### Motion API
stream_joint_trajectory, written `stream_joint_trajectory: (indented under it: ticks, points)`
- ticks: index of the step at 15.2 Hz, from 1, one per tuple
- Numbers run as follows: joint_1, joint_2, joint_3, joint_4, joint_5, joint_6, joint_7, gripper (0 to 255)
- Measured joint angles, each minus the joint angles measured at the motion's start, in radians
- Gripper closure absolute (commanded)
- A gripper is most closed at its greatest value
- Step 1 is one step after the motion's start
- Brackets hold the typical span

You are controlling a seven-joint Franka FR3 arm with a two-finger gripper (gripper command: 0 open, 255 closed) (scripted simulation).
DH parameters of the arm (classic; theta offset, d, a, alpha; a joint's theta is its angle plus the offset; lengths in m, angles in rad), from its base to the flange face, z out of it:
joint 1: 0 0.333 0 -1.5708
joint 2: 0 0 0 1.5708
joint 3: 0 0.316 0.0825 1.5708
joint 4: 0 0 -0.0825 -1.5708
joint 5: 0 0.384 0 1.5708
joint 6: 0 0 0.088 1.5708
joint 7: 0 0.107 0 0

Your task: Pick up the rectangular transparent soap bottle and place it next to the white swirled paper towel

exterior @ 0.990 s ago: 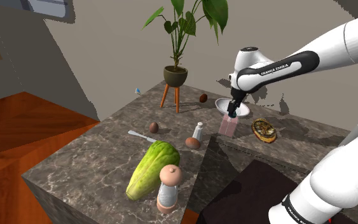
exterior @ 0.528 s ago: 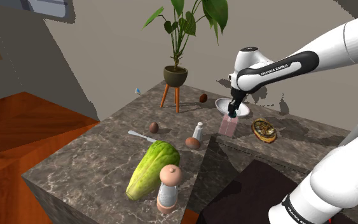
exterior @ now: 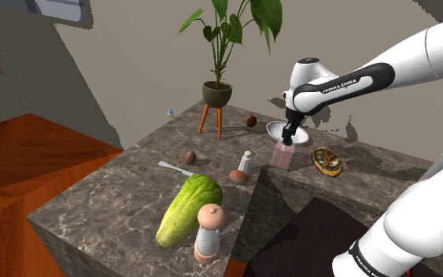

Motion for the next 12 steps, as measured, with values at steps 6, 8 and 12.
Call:
stream_joint_trajectory:
  ticks: [6, 8, 12]
  points:
    - [0.004, -0.028, 0.005, 0.025, 0.01, -0.056, -0.011, 255]
    - [0.005, -0.04, 0.005, 0.042, 0.014, -0.084, -0.019, 255]
    - [0.007, -0.062, 0.006, 0.076, 0.022, -0.139, -0.035, 255]
